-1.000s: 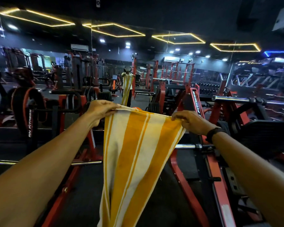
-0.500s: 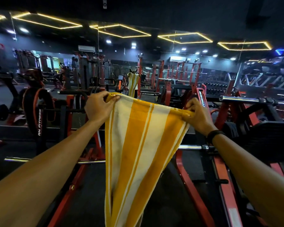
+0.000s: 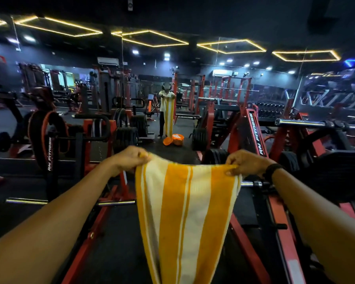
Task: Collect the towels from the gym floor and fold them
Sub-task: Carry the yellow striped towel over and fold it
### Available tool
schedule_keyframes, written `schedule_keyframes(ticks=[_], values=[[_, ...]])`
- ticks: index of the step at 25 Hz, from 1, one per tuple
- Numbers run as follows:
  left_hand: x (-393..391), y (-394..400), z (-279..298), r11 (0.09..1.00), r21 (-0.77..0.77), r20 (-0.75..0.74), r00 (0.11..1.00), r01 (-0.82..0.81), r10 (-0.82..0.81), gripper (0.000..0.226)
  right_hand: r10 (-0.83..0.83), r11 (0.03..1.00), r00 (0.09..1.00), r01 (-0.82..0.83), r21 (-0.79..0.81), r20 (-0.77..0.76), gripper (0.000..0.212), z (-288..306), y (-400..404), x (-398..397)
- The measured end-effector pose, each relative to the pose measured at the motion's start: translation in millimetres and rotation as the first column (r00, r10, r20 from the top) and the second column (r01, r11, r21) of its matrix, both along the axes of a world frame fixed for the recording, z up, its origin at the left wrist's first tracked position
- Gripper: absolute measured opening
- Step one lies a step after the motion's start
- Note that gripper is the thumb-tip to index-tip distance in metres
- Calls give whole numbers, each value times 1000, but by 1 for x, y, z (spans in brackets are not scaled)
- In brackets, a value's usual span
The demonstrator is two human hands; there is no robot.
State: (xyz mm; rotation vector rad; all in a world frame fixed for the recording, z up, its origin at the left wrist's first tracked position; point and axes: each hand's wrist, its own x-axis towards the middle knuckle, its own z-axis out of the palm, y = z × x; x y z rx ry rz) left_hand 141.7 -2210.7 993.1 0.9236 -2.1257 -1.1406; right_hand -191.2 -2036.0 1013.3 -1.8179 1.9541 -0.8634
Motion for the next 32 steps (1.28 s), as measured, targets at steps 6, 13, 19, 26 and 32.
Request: schedule_keyframes(ticks=[6, 13, 19, 26, 32], values=[[-22, 10, -4, 981, 110, -42, 987, 159, -155, 36, 84, 996, 804, -64, -55, 589, 88, -26, -13, 24], [-8, -8, -17, 932, 313, -433, 901, 184, -33, 51, 53, 997, 599, 19, -81, 799, 80, -13, -11, 1], [-6, -9, -34, 939, 295, -178, 976, 176, -127, 101, -92, 996, 674, 79, 52, 733, 31, -30, -13, 8], [3, 1, -36, 922, 291, -43, 966, 256, -255, 97, -105, 971, 790, -51, 235, 604, 50, -44, -10, 6], [8, 7, -15, 914, 330, 68, 960, 235, -271, 86, -64, 966, 702, -135, 220, 709, 55, -39, -1, 19]])
